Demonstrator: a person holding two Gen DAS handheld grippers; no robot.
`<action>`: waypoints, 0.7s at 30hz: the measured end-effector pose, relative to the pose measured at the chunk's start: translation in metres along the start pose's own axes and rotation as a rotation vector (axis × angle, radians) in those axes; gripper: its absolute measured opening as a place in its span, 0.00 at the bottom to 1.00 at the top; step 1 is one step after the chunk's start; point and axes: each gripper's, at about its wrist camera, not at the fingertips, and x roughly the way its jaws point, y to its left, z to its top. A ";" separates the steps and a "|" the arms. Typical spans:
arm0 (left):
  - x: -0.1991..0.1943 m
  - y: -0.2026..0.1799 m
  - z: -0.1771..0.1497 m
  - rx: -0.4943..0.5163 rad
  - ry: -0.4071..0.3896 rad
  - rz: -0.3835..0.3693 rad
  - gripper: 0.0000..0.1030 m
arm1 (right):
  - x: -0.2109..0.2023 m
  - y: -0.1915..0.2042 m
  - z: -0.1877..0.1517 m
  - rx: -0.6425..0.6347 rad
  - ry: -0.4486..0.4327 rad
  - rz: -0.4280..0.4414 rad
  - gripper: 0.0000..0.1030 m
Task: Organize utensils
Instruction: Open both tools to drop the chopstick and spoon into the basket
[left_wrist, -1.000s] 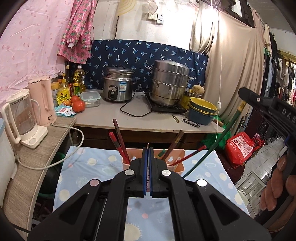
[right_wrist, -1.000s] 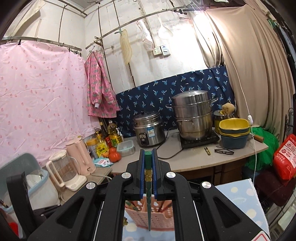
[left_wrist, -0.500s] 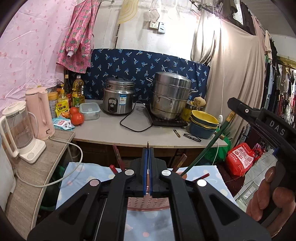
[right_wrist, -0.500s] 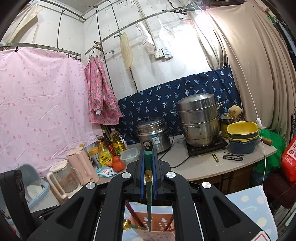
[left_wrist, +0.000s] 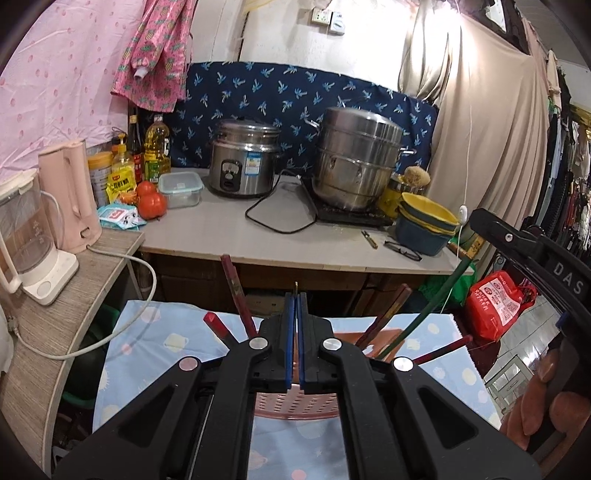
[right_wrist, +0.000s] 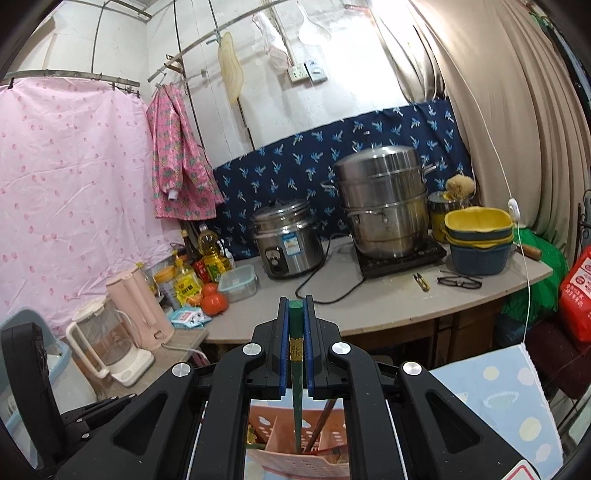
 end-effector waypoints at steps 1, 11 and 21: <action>0.005 0.001 -0.002 0.001 0.006 0.005 0.01 | 0.003 -0.001 -0.003 0.000 0.008 -0.002 0.07; 0.035 0.007 -0.021 -0.015 0.053 0.056 0.03 | 0.018 -0.011 -0.034 -0.004 0.086 -0.013 0.07; 0.022 0.003 -0.029 -0.028 0.041 0.096 0.48 | -0.007 0.000 -0.039 -0.057 0.042 -0.042 0.34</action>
